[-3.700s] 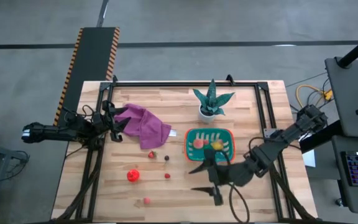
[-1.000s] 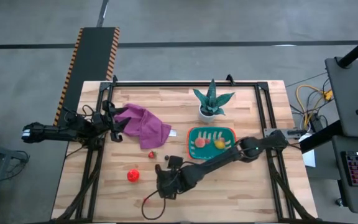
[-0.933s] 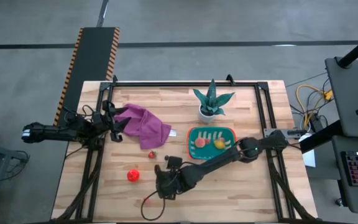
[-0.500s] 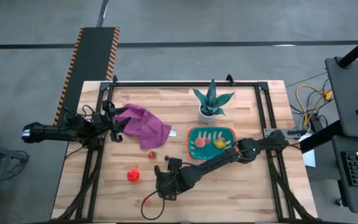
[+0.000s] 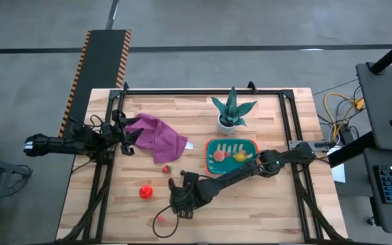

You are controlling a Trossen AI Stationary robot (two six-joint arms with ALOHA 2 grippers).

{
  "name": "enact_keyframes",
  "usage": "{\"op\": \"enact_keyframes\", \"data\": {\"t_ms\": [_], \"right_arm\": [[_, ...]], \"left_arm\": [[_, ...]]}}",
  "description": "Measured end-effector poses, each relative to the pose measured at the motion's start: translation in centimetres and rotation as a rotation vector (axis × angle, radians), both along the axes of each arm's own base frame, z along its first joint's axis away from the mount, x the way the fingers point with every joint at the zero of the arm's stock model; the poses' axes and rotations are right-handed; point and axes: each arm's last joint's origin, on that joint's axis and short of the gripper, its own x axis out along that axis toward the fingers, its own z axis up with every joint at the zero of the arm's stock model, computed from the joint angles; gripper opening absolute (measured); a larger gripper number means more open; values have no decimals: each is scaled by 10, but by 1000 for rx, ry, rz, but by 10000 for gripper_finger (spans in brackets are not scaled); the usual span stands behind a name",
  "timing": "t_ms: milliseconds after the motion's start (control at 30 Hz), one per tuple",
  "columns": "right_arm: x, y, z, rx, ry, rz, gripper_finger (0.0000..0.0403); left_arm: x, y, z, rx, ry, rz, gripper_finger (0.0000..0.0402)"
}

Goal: Pick and placing Produce into tupperware
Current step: Put the raspberry into the green basket

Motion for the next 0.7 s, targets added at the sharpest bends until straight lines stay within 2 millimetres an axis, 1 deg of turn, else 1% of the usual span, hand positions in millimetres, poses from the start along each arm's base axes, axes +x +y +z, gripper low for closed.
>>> {"op": "enact_keyframes", "data": {"t_ms": [267, 567, 700], "right_arm": [[0, -1, 0, -1, 4, -1, 174], [0, -1, 0, -4, 5, -1, 104], [0, -1, 0, -9, 7, 8, 79]], "left_arm": [[0, 0, 0, 0, 0, 0, 199], [0, 0, 0, 0, 1, 0, 199], [0, 0, 0, 0, 1, 0, 199]]}}
